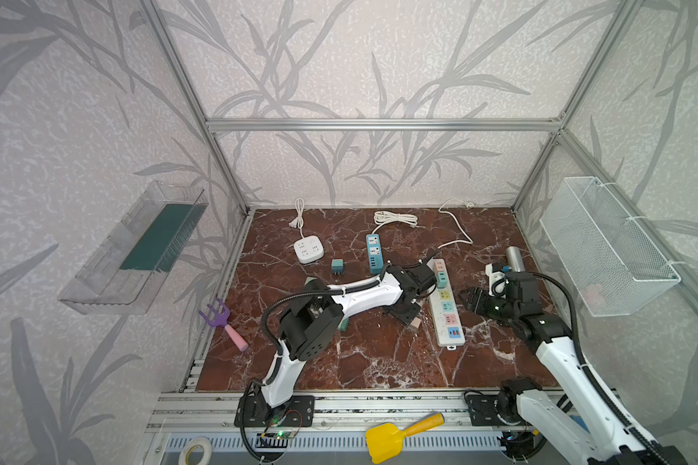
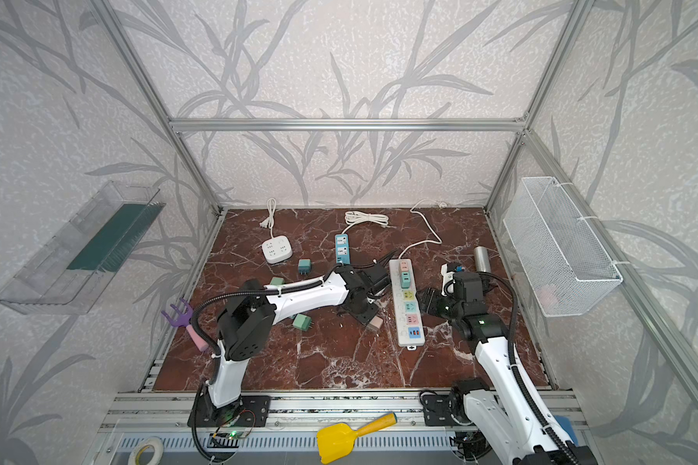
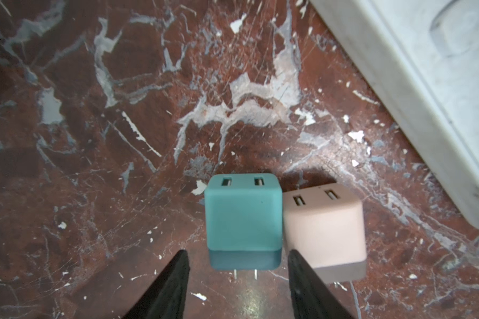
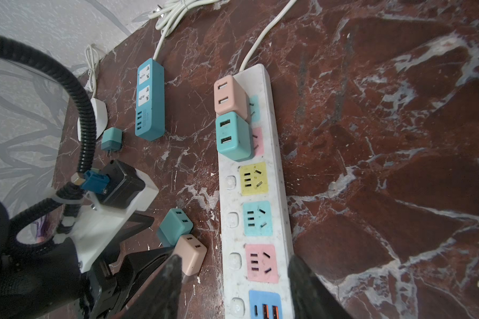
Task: Insert the plug
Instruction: 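Grasp the teal adapter with the left gripper and lift it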
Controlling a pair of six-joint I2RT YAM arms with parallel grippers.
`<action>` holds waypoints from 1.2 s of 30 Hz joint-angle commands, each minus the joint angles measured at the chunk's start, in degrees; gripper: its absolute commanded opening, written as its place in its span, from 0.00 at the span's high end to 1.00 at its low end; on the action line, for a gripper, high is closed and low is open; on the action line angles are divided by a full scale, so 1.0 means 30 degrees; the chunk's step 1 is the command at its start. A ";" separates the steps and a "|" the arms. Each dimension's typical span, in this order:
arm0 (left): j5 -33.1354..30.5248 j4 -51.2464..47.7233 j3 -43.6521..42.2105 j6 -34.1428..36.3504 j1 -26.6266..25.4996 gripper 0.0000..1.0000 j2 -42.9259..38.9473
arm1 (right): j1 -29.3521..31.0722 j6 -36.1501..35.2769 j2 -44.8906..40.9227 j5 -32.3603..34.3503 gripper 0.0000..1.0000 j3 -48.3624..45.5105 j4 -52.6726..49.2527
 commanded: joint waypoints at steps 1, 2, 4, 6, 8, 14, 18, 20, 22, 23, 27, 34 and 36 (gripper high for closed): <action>-0.0581 0.0559 -0.0379 -0.0770 0.0046 0.42 0.0156 | 0.0088 0.0149 -0.0331 -0.0244 0.38 -0.0236 0.0264; -0.0543 0.0560 -0.0379 -0.0854 0.0046 0.42 0.0198 | 0.0088 0.0152 -0.0307 -0.0333 0.38 -0.0185 0.0260; -0.0580 0.0630 -0.0437 -0.1037 0.0046 0.42 0.0183 | 0.0088 0.0095 -0.0270 -0.0443 0.38 -0.0046 0.0143; -0.0750 0.0717 -0.0576 -0.1145 0.0046 0.42 0.0153 | 0.0088 0.0094 -0.0354 -0.0473 0.38 -0.0001 0.0048; -0.1000 0.0615 -0.0511 -0.1302 0.0090 0.42 0.0220 | 0.0088 0.0094 -0.0517 -0.0473 0.38 -0.0016 0.0037; -0.0631 0.0570 -0.0431 -0.1457 0.0161 0.45 0.0545 | 0.0104 0.0065 -0.0732 -0.0565 0.38 -0.0060 -0.0101; -0.0028 0.0586 -0.0381 -0.1369 0.0298 0.46 0.0751 | 0.0089 0.0035 -0.0810 -0.0607 0.38 -0.0120 -0.0135; 0.0210 0.0549 -0.0306 -0.1427 0.0338 0.47 0.0866 | 0.0096 0.0036 -0.0827 -0.0627 0.38 -0.0125 -0.0120; 0.0221 0.0532 -0.0236 -0.1456 0.0339 0.48 0.0973 | 0.0096 0.0022 -0.0827 -0.0631 0.38 -0.0148 -0.0107; 0.0221 0.0545 -0.0244 -0.1457 0.0365 0.48 0.1021 | 0.0088 0.0035 -0.0827 -0.0645 0.38 -0.0177 -0.0108; 0.0275 0.0583 -0.0145 -0.1391 0.0397 0.49 0.1195 | 0.0088 0.0037 -0.0856 -0.0774 0.38 -0.0264 -0.0112; 0.0602 0.0662 -0.0105 -0.1574 0.0385 0.48 0.1461 | 0.0089 0.0006 -0.0915 -0.0767 0.38 -0.0323 -0.0121; 0.0541 0.0655 -0.0086 -0.1546 0.0374 0.48 0.1557 | 0.0092 0.0034 -0.0943 -0.0781 0.38 -0.0338 -0.0103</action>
